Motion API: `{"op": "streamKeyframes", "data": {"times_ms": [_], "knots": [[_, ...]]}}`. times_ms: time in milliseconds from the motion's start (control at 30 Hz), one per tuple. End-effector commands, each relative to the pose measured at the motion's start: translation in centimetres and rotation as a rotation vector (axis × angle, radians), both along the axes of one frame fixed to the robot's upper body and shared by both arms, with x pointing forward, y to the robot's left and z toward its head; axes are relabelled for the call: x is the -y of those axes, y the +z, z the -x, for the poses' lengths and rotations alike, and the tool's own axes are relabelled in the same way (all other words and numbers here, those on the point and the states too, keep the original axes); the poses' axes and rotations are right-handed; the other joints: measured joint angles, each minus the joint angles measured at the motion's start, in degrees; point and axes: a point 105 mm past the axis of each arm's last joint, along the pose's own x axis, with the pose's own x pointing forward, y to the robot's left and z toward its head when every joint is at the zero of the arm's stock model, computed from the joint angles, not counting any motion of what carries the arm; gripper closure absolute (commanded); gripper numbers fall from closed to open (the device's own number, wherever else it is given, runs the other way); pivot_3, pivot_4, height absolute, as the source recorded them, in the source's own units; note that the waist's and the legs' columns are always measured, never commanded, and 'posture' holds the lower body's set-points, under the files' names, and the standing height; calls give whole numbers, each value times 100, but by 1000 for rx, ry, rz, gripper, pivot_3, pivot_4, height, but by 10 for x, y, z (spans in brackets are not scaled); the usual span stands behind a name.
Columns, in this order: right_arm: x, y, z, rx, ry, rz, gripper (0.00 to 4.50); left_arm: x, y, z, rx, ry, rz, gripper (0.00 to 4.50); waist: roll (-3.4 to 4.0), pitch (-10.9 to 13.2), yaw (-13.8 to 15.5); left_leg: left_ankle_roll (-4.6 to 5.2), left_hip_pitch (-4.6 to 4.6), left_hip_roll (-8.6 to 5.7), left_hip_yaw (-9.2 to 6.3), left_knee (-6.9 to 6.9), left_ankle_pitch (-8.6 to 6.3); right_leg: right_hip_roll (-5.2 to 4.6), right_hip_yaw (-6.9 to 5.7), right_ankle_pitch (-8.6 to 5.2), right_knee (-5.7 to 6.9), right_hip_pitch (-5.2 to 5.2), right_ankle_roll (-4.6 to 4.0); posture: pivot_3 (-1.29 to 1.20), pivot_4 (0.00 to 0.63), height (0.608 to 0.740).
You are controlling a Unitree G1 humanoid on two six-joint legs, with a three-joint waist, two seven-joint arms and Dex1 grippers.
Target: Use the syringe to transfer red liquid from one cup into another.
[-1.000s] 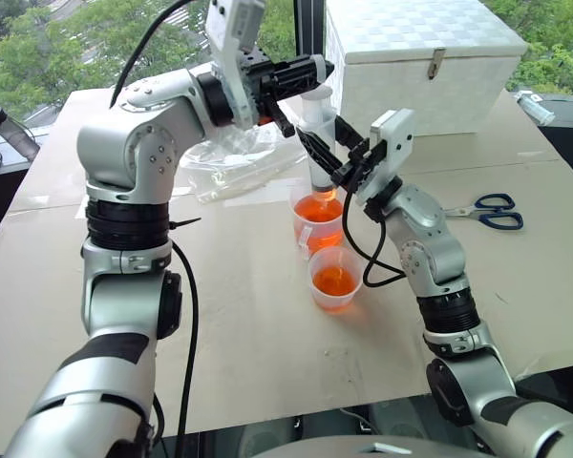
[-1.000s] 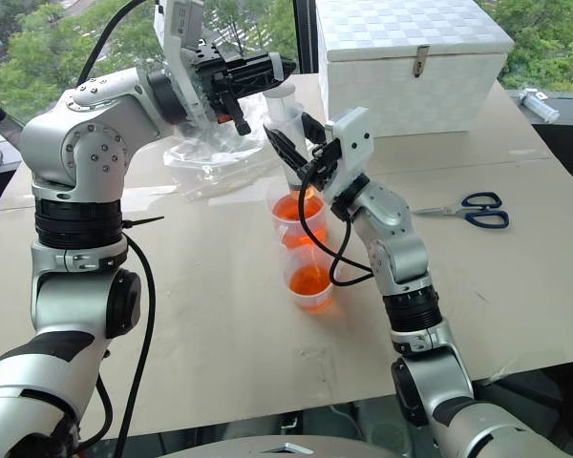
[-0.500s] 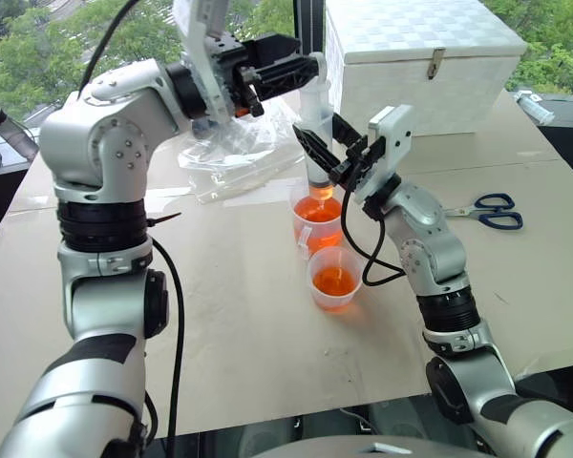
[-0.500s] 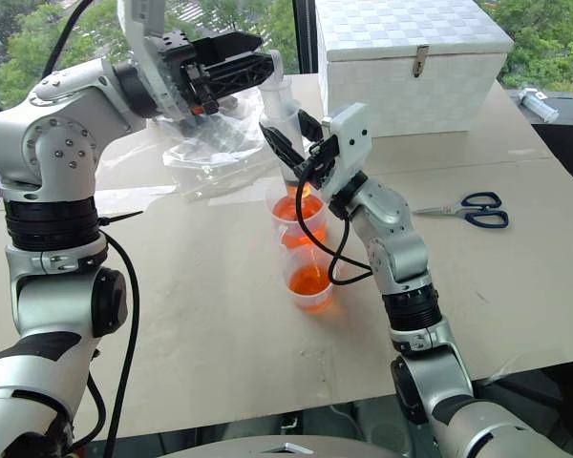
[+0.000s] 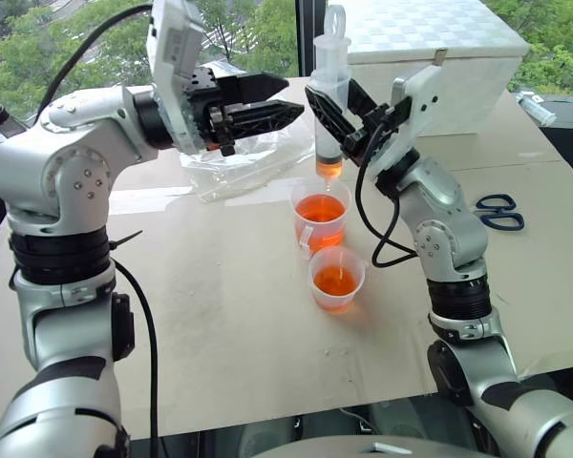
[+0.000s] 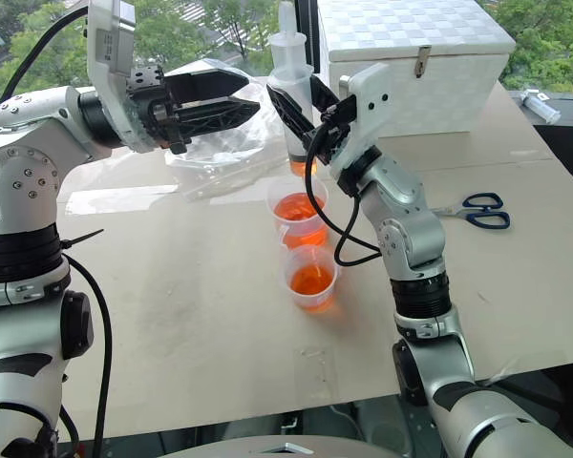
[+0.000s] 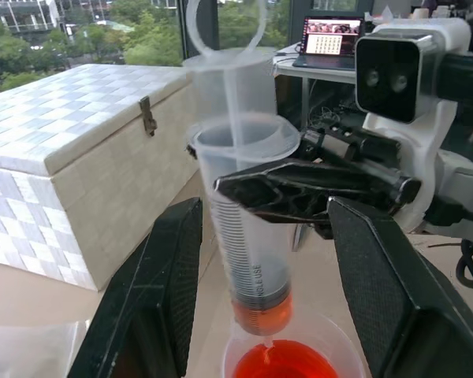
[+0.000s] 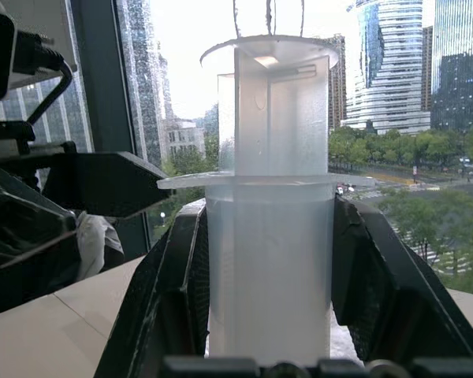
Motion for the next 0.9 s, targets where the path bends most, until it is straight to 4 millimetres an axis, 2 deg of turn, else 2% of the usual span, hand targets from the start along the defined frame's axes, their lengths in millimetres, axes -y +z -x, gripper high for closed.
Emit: {"op": "streamKeyframes", "data": {"times_ms": [33, 200, 367, 500, 700, 800, 900], "knots": [[-1, 0, 15, 15, 68, 7, 2907, -6, 24, 9, 80, -7, 62, 1969, 0, 0, 1, 0, 0, 0, 0, 0, 0, 0, 0, 0, 0, 0, 0, 0, 150, 740], [0, -10, 13, -6, 70, 20, 2907, -5, 33, 15, 89, -41, 103, 1969, 0, 0, 5, 0, 0, 0, 1, 1, 0, 1, 0, 0, -2, 1, 0, 0, 150, 740], [3, 5, 25, 23, 139, -32, 2907, -5, 43, 23, 85, -90, 142, 1969, 0, 0, -5, 0, 1, 0, 0, 2, 0, 1, 1, 0, 0, 1, 0, 0, 150, 740], [8, 16, 42, 29, 223, -66, 2907, -4, 48, 28, 77, -135, 164, 1969, -1, 0, 2, 0, 0, 0, -1, 2, 0, 0, -1, 0, -1, 1, 0, 0, 150, 740], [26, 32, 72, 50, 373, -111, 2907, 1, 48, 29, 59, -169, 165, 1969, -1, 0, 12, 1, 0, 0, -4, 4, 0, -5, 1, 0, -3, 3, 0, 0, 150, 740], [31, 27, 88, 37, 482, -94, 2907, 7, 45, 30, 45, -208, 161, 1969, -1, 0, 12, 1, 0, 0, -4, 5, 0, -5, 0, 0, -4, 4, 0, 0, 150, 740], [30, 16, 93, 15, 526, -68, 2907, 14, 43, 32, 35, -250, 155, 1969, -1, -1, 12, 1, 0, 1, -5, 5, -1, -5, 5, 0, -5, 4, 0, 0, 150, 740]]}}
